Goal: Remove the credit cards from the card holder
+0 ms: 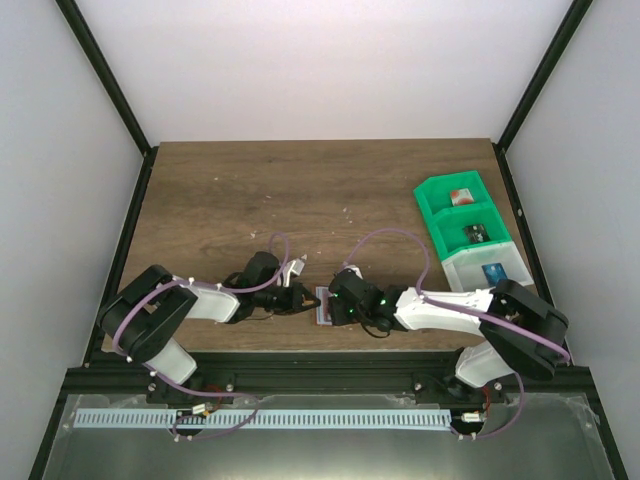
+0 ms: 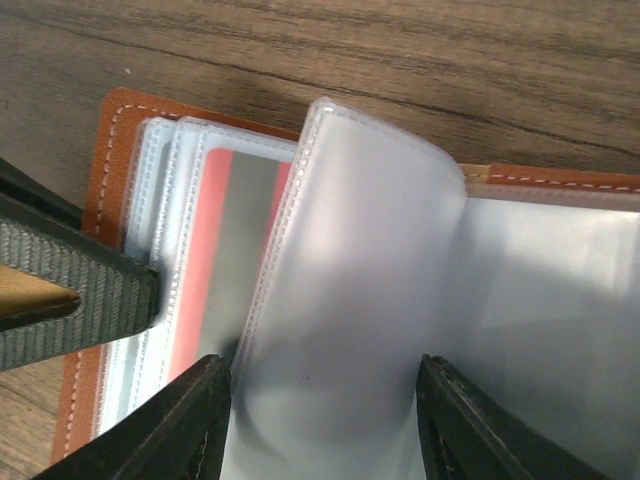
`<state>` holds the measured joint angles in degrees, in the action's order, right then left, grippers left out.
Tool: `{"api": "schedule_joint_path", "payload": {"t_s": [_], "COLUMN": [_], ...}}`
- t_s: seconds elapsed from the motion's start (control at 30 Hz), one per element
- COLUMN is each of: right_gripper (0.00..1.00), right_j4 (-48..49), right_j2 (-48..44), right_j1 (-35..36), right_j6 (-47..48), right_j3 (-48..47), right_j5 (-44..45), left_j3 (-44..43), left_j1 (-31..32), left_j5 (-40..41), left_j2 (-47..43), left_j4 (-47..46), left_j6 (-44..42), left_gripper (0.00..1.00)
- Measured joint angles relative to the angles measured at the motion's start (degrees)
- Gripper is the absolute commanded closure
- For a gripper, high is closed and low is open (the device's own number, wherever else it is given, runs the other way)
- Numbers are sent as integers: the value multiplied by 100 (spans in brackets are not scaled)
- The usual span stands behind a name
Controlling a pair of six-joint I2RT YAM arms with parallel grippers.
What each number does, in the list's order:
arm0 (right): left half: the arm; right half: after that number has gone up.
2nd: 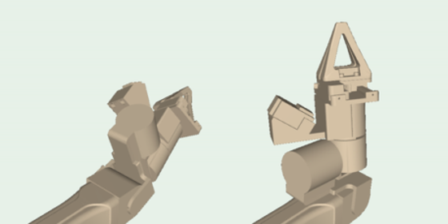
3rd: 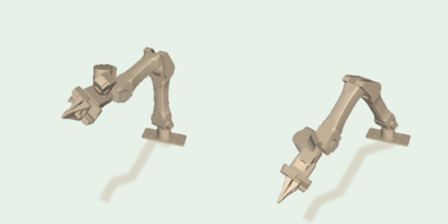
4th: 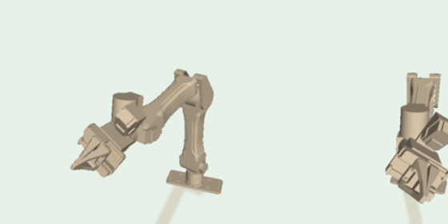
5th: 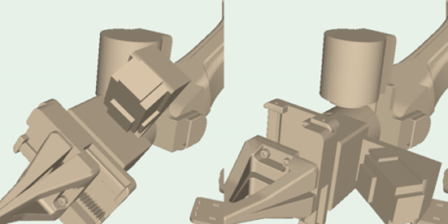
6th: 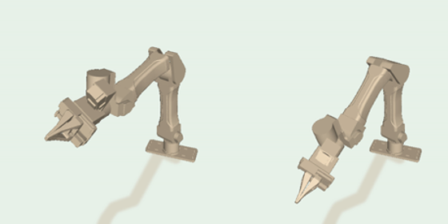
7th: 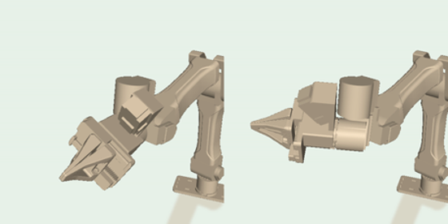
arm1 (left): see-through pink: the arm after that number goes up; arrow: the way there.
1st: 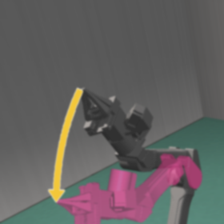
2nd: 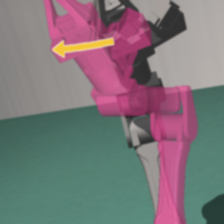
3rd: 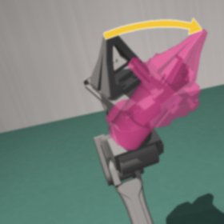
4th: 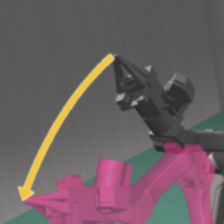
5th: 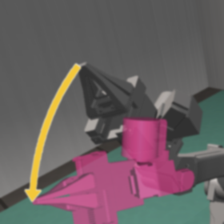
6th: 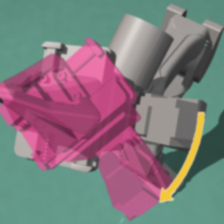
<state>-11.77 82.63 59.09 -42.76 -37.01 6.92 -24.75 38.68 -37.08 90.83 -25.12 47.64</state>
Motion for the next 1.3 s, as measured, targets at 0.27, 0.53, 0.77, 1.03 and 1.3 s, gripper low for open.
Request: {"api": "schedule_joint_path", "payload": {"t_s": [0.27,0.53,0.77,1.03,1.3], "right_gripper": [49,49,52,58,52], "right_j4": [-382,-1027,-1670,-2116,-715], "right_j2": [-85,-522,-800,-1353,-1799], "right_j1": [0,0,0,9,111], "right_j6": [-20,-149,-352,-398,-129], "right_j3": [9,44,46,-190,-205], "right_j5": [374,800,1113,977,-22], "left_j3": [9,9,9,11,13], "left_j1": [0,4,9,26,35], "left_j5": [0,20,42,66,83], "left_j2": [-4,-4,-20,-92,-101], "left_j4": [-4,2,35,66,81], "left_j6": [-31,-76,-114,-114,-114], "left_gripper": [100,100,100,100,100]}}
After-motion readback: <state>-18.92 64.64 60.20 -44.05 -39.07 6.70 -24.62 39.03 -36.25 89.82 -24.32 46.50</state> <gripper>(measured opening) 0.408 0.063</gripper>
